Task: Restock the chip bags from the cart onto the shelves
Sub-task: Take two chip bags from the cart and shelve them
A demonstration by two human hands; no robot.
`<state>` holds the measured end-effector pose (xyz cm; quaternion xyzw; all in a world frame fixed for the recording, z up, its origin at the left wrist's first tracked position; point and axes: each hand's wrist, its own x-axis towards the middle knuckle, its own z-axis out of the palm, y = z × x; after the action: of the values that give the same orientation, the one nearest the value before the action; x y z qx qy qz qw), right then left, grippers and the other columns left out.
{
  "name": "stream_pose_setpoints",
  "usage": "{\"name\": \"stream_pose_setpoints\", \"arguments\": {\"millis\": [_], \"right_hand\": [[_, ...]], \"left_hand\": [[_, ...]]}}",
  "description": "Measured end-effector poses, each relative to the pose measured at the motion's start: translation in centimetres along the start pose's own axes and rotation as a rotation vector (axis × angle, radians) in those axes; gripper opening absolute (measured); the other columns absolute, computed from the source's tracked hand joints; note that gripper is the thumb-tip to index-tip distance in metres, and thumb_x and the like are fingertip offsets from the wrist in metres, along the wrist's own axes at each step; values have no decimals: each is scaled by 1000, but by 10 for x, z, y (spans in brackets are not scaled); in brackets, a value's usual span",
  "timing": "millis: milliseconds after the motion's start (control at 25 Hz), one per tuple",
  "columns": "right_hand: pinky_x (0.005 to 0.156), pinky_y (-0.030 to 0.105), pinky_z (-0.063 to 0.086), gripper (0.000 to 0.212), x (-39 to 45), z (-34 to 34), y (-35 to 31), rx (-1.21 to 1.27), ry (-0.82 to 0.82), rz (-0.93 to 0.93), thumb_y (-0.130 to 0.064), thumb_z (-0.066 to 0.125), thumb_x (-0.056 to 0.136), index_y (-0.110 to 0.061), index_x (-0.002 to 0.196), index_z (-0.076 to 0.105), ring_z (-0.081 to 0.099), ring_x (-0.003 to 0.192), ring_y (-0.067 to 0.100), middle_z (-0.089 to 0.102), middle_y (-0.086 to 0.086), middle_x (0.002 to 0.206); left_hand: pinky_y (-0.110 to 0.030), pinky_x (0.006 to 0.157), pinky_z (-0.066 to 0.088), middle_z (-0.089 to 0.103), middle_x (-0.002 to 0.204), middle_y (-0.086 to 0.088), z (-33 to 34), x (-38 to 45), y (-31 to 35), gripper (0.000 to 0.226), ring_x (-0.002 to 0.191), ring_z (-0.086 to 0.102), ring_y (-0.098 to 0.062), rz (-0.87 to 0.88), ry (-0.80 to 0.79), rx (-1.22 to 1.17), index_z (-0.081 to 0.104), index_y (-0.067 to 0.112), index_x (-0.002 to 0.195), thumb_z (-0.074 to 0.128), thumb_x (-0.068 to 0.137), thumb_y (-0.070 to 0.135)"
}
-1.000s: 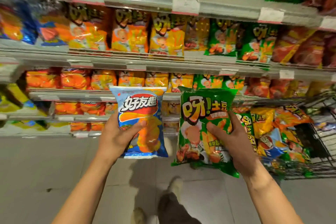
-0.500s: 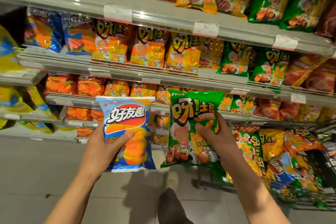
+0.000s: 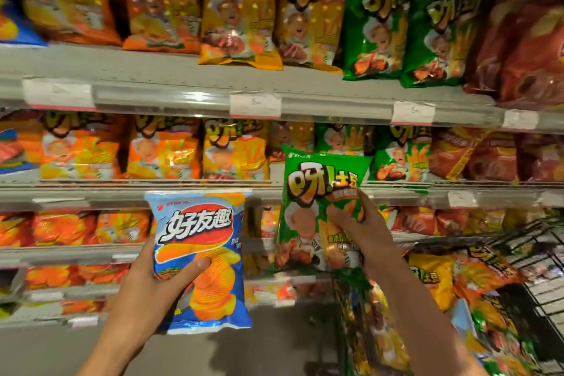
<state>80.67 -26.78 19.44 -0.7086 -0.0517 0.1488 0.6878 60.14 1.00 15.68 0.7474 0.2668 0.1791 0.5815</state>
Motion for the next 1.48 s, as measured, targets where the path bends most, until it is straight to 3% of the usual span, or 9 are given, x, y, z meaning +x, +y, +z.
{"name": "stream_pose_setpoints", "arguments": {"millis": [160, 320, 440, 640, 720, 880, 1000, 1160, 1480], "right_hand": [[83, 40, 59, 96, 98, -52, -28, 25, 24, 83, -51, 90, 53, -26, 138, 54, 69, 105, 20, 69, -3, 122], [64, 31, 60, 39, 182, -70, -41, 151, -20, 10, -15, 82, 77, -29, 110, 65, 75, 92, 20, 77, -2, 98], [82, 40, 61, 34, 222, -68, -40, 34, -31, -74, 2, 72, 83, -26, 102, 65, 71, 103, 27, 73, 0, 101], [65, 18, 57, 48, 228, -82, -18, -109, -105, -116, -15, 78, 85, -35, 124, 57, 67, 100, 3, 66, -12, 113], [73, 30, 58, 55, 223, -91, -7, -161, -117, -73, -18, 75, 88, -34, 133, 49, 61, 110, 14, 60, -15, 117], [94, 43, 49, 58, 214, -86, -11, -438, 7, -192, -19, 75, 86, -19, 135, 45, 56, 113, 29, 56, -13, 107], [112, 48, 36, 81, 197, -74, -16, -656, 226, -382, -23, 82, 80, -5, 144, 37, 38, 134, 40, 43, 21, 143], [104, 55, 37, 69, 170, -52, -12, -861, 497, -789, -21, 82, 79, -4, 135, 45, 41, 124, 45, 46, 36, 134], [95, 33, 40, 36, 117, 81, 7, -767, 17, -940, -18, 71, 86, -5, 119, 68, 53, 106, 27, 63, 12, 114]], "left_hand": [[-37, 75, 57, 77, 102, 18, 69, 33, 31, 58, 88, 75, -6, 16, -21, 3, 57, 51, 119, 84, 68, 50], [-34, 75, 58, 77, 102, 18, 122, 56, 57, 48, 88, 74, -4, 52, 10, 12, 63, 46, 113, 84, 70, 47], [-29, 76, 56, 76, 104, 22, 146, 67, 72, 48, 91, 73, 1, 71, 37, 34, 62, 51, 114, 84, 71, 49], [-35, 82, 59, 76, 109, 15, 164, 86, 83, 52, 97, 74, -7, 53, 33, -27, 59, 48, 118, 83, 72, 46], [-35, 84, 60, 76, 111, 14, 169, 88, 84, 53, 99, 73, -7, 48, 37, -41, 59, 46, 120, 84, 74, 44], [-27, 80, 60, 75, 110, 18, 171, 85, 80, 51, 99, 73, -5, 38, 61, -22, 58, 53, 117, 84, 73, 43], [-32, 83, 60, 75, 111, 16, 169, 81, 79, 56, 100, 73, -7, 6, 85, -30, 58, 43, 121, 84, 71, 42], [-23, 76, 62, 75, 110, 17, 155, 77, 74, 57, 99, 73, -6, -5, 81, -50, 57, 44, 120, 83, 69, 42], [-40, 87, 60, 74, 116, 11, 73, 72, 40, 59, 104, 72, -10, 10, 74, -112, 57, 40, 126, 84, 75, 32]]}}
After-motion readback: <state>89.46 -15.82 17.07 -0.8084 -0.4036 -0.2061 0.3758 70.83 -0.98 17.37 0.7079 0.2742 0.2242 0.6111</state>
